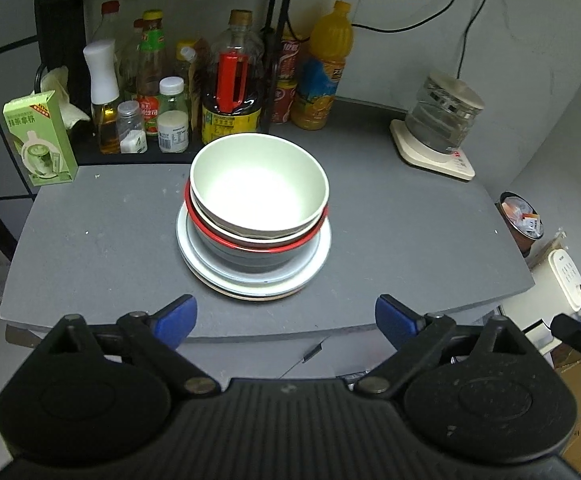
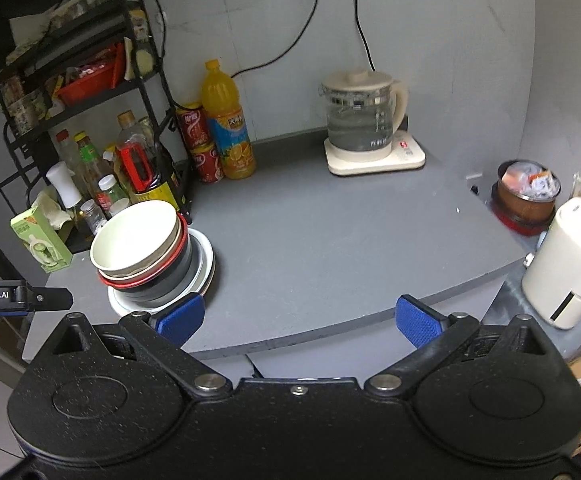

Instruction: Organize plates and bowls

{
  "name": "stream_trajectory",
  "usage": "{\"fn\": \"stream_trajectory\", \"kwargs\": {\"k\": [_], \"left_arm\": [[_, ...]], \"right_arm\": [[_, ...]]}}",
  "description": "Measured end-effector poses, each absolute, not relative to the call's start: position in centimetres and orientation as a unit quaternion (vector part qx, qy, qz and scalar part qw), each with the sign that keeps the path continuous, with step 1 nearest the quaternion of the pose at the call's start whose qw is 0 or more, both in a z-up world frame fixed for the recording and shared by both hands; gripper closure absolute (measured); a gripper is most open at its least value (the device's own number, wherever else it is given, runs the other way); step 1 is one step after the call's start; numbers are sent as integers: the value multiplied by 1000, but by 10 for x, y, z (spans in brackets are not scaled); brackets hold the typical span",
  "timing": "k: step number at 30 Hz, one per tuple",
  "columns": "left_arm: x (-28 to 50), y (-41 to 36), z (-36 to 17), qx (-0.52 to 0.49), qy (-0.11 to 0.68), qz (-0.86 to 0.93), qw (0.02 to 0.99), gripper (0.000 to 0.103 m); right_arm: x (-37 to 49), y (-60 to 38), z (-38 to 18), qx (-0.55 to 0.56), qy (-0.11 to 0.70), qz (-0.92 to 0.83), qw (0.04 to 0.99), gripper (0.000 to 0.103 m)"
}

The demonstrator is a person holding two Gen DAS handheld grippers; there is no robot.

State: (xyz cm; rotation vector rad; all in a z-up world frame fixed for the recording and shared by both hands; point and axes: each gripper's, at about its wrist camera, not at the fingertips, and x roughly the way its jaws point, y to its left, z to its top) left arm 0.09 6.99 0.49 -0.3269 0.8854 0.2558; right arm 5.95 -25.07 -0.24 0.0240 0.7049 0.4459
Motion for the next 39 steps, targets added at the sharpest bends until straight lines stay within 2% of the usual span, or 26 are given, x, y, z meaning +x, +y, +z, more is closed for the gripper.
{"fn": "stream_trajectory", "kwargs": {"k": [17, 39], "left_arm": [[-35, 42, 21, -115, 396, 108, 904, 1], [-53, 21, 39, -102, 365, 77, 922, 1]], "right_arm": [[25, -244, 11, -4, 313, 220, 924, 0], [14, -253, 14, 0, 298, 210, 931, 0]]}}
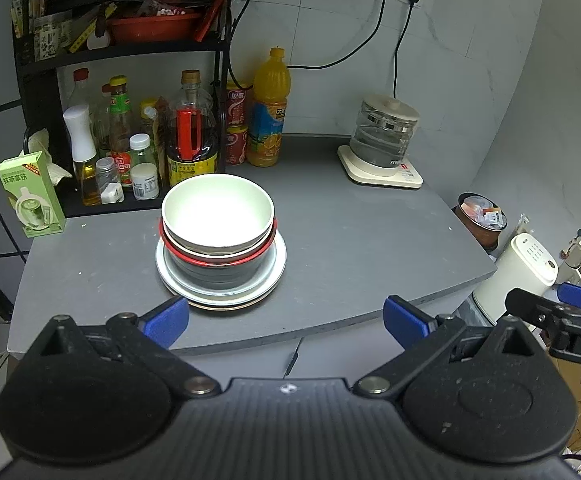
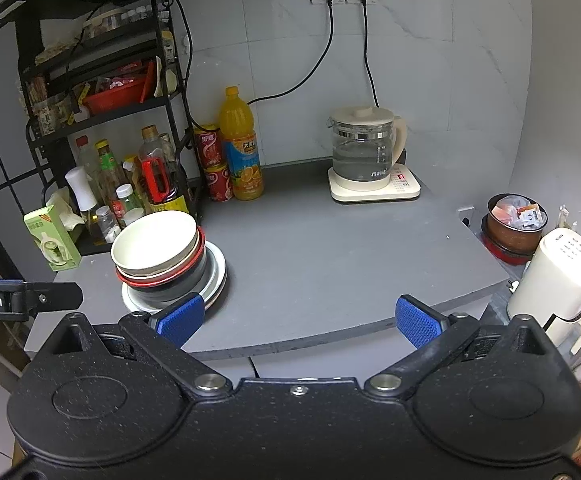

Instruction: Organize plates and bowls

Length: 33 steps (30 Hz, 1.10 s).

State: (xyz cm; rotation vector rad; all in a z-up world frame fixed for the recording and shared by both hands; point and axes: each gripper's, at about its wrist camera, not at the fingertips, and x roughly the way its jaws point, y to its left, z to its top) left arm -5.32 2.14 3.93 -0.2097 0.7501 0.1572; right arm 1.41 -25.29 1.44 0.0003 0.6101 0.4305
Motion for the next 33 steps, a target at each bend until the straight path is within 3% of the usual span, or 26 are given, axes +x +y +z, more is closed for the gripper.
{"fn": "stream_trajectory", "kwargs": {"k": [33], "left_arm": [[-55, 26, 34, -105, 364, 87, 921, 1]], "right_arm": [[15, -251, 13, 1, 293, 204, 934, 0]]}}
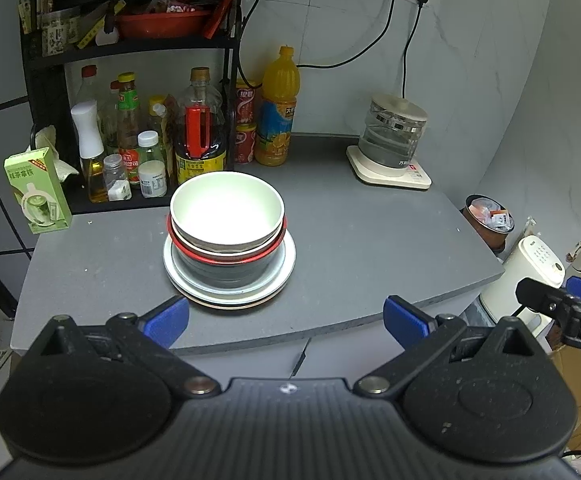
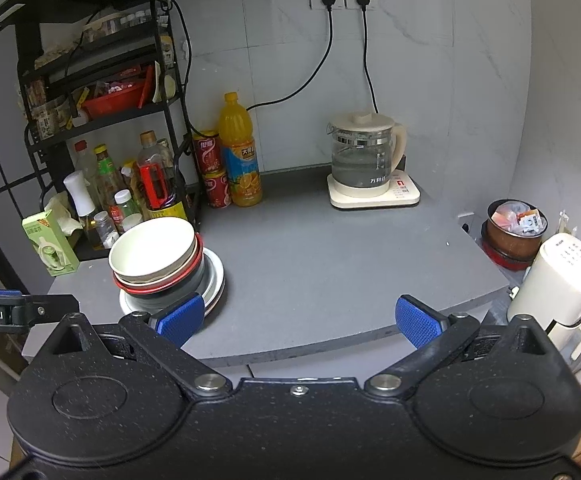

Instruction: Organize plates and bowls

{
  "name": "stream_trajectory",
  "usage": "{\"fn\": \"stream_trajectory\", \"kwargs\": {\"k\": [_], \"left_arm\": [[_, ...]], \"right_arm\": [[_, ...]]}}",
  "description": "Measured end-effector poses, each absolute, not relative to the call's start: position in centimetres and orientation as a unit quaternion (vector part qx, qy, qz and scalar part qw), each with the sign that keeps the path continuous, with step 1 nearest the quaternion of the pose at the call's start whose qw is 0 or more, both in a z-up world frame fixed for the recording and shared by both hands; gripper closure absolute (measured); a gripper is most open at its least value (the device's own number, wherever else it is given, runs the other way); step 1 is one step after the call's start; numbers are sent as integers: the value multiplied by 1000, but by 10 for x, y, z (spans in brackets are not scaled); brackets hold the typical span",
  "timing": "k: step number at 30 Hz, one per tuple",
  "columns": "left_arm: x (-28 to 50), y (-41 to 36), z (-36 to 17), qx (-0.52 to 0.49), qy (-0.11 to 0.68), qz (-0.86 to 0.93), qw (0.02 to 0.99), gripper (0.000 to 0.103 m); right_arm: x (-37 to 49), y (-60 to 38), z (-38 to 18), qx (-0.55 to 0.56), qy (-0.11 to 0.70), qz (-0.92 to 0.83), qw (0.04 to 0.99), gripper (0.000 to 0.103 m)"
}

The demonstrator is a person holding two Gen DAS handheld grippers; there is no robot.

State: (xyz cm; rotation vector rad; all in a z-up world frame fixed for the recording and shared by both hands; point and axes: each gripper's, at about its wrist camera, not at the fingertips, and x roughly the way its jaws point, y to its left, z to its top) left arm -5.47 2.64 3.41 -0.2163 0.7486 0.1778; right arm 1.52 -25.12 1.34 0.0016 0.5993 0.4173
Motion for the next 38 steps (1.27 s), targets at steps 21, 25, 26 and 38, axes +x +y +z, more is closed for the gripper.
{"fn": "stream_trajectory", "kwargs": {"k": [21, 25, 26, 38], "left_arm": [[-52, 27, 26, -105, 378, 93, 915, 1], [-49, 26, 24, -106, 381, 93, 914, 1], [-48, 25, 24, -106, 382, 91, 914, 1], [-31, 16, 27, -105, 388, 95, 911, 1]], "right_arm": [[21, -254, 3, 4, 314, 207, 926, 0], [25, -253, 2, 1, 313, 204, 928, 0], [26, -253, 1, 1, 314, 205, 927, 0], [38, -262, -2, 12, 329, 208, 921, 0]]}}
